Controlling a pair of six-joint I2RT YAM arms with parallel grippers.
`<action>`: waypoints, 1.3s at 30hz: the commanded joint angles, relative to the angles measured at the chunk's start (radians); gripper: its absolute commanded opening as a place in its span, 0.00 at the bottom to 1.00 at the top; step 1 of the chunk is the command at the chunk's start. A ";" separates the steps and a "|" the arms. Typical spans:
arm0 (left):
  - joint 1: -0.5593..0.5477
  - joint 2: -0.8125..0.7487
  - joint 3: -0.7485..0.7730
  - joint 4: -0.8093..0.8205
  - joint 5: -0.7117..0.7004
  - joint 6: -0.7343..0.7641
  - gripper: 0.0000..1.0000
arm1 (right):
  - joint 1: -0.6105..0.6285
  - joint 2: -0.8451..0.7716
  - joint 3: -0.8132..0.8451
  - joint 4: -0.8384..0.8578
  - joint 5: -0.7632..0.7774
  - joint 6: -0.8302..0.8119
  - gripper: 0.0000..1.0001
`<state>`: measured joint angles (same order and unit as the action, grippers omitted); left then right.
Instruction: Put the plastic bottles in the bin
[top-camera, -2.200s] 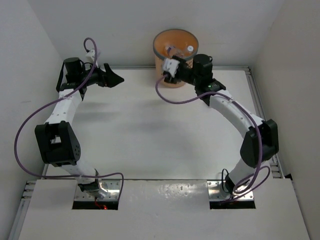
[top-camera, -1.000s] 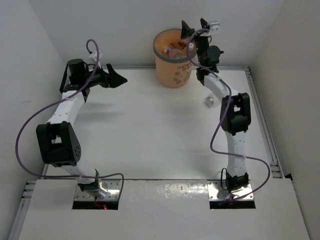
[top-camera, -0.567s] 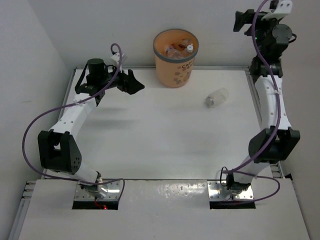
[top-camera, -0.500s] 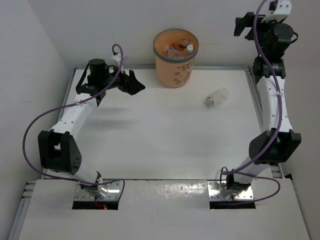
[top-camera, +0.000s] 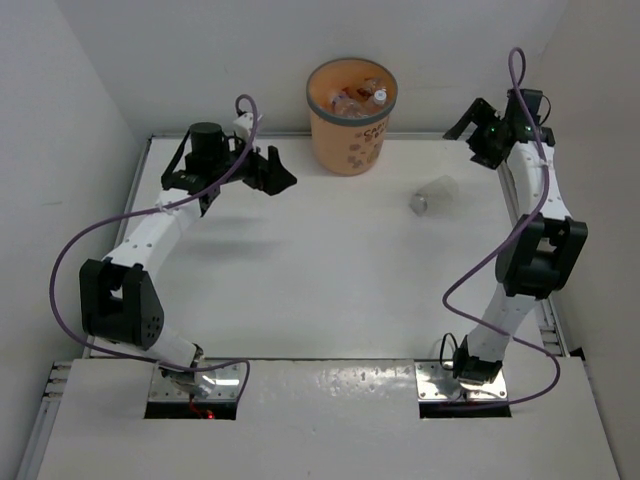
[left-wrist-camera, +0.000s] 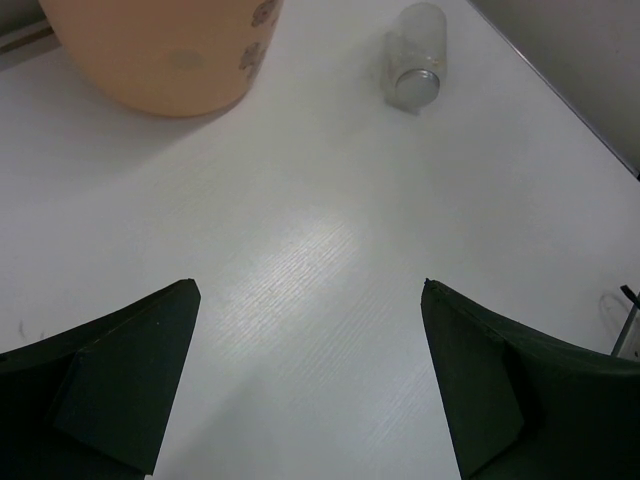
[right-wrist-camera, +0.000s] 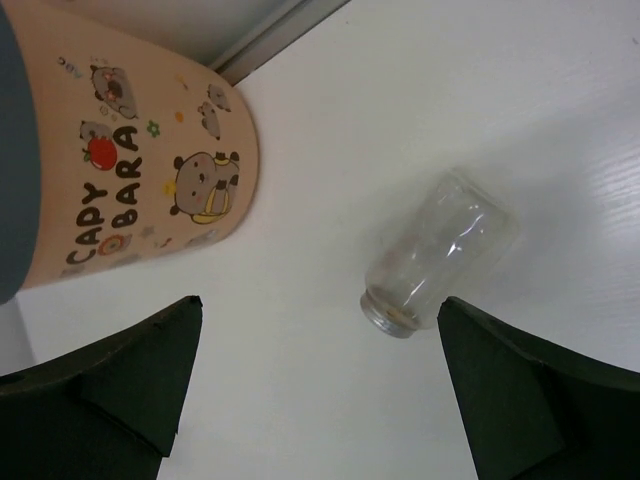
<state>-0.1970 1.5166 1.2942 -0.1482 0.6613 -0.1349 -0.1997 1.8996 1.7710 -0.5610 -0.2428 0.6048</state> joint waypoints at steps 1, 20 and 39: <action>-0.010 0.002 -0.024 0.021 -0.006 -0.003 1.00 | 0.006 -0.011 0.035 -0.017 0.023 0.177 1.00; -0.010 0.083 -0.033 0.039 -0.015 -0.032 1.00 | 0.003 0.162 -0.012 -0.088 0.180 0.179 0.98; 0.053 0.063 -0.092 0.048 0.003 -0.042 1.00 | 0.083 0.363 0.065 -0.037 0.292 0.101 0.97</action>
<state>-0.1707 1.6100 1.2057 -0.1272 0.6483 -0.1692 -0.1314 2.2478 1.7779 -0.6300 0.0135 0.7311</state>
